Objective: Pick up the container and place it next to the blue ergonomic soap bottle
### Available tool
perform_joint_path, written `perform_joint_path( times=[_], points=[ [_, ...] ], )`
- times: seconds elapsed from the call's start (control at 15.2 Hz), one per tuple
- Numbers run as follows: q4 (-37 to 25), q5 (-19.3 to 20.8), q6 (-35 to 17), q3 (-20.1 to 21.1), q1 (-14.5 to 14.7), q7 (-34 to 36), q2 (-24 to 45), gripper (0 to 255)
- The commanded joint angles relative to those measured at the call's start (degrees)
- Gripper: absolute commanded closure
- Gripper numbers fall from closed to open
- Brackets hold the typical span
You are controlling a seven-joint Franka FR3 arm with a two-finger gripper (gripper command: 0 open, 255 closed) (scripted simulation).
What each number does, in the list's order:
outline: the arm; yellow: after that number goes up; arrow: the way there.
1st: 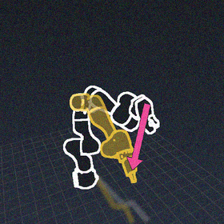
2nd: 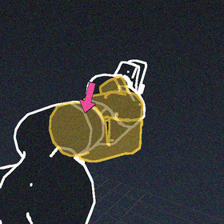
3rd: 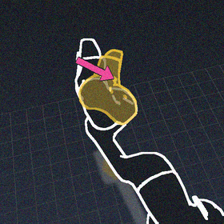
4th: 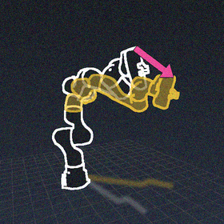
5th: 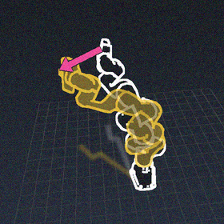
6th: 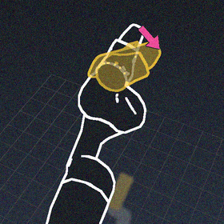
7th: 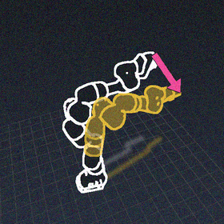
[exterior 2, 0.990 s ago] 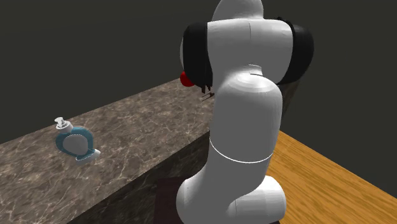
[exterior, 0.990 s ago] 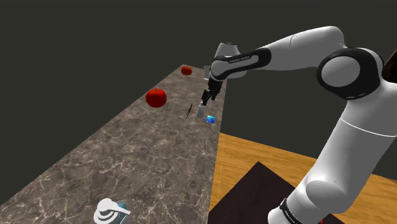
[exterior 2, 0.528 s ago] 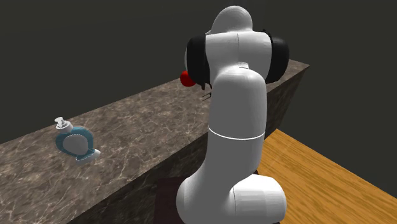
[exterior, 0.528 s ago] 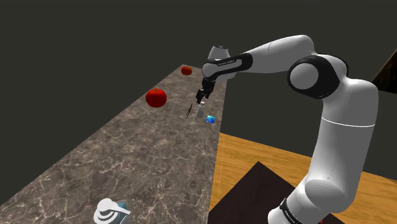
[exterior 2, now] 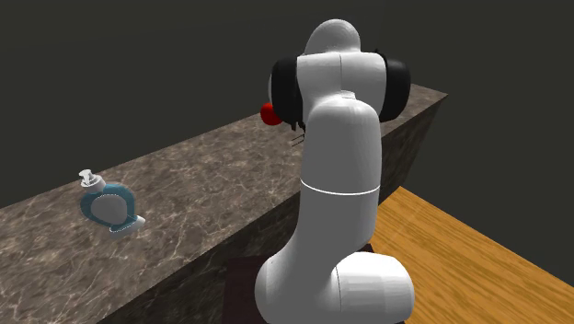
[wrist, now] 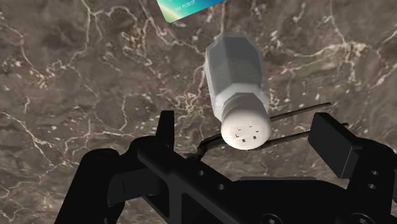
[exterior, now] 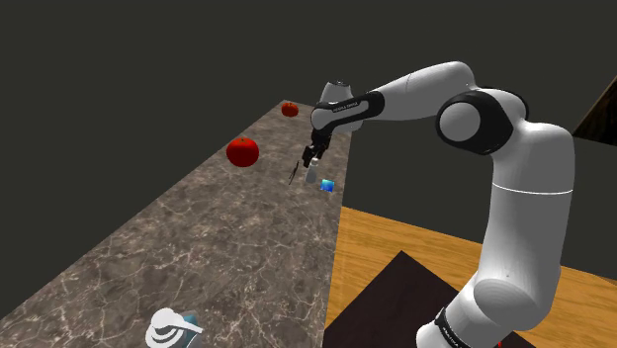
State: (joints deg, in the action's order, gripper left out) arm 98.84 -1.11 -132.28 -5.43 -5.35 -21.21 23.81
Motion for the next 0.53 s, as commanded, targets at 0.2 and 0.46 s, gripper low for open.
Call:
perform_joint_path(
  times=[0.2,0.46],
  points=[
    [-0.06,-0.01,-0.08,0.01,-0.01,-0.01,0.12,0],
    [-0.06,-0.01,-0.08,0.01,-0.01,-0.01,0.12,255]
  ],
)
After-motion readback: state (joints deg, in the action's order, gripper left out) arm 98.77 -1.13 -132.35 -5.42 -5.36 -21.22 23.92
